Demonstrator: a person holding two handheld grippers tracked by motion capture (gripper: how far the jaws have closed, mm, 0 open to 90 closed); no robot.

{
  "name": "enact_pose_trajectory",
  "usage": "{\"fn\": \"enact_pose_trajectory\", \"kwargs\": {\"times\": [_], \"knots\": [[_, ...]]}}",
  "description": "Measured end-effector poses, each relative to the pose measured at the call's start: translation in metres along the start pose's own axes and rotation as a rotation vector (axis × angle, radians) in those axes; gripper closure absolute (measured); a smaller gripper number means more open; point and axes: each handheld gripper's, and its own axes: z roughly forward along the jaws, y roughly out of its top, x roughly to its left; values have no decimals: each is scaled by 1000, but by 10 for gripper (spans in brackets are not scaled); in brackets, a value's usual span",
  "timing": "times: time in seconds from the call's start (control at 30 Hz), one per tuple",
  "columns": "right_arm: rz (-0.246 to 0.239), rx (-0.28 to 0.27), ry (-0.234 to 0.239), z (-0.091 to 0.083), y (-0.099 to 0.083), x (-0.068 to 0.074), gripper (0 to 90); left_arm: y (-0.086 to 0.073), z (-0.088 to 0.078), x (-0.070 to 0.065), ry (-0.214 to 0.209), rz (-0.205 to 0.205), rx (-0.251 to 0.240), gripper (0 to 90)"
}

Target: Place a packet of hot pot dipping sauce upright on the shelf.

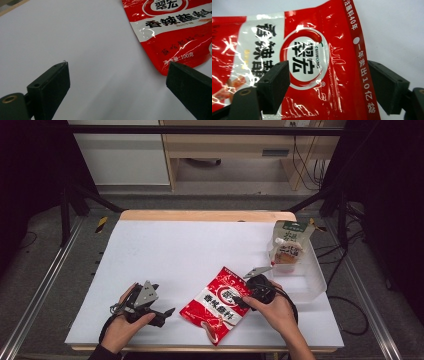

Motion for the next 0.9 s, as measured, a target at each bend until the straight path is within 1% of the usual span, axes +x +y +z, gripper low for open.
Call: {"fn": "enact_pose_trajectory", "kwargs": {"times": [0.1,0.17,0.2,0.27,0.3,0.33,0.37,0.4,0.5,0.57,0.63,0.73,0.9], "knots": [[-14,-10,1,-4,1,3,292,0,0,0,-1,4,1,53],[-13,-11,10,-5,2,4,342,0,0,0,-2,4,3,53],[-17,-8,6,-5,2,4,360,0,0,0,-2,4,3,54],[-22,-2,-1,-5,1,5,429,0,0,0,-2,2,2,54],[-35,8,-9,-6,1,5,460,0,0,0,-2,1,2,54],[-36,11,-14,-5,1,6,502,0,0,0,-2,1,2,54],[-54,11,-25,-5,1,6,550,0,0,0,-2,1,3,54],[-59,13,-34,-5,0,6,579,0,0,0,-2,4,5,54],[-85,42,-66,-4,1,7,697,0,0,0,-2,3,6,54],[-97,52,-83,-4,2,7,778,0,0,0,-2,0,3,54],[-98,55,-99,-3,3,6,850,0,0,1,0,0,3,54],[-99,43,-119,-5,5,4,900,0,0,1,2,0,3,54],[-95,5,-118,-13,8,5,900,0,0,1,4,1,3,55]]}}
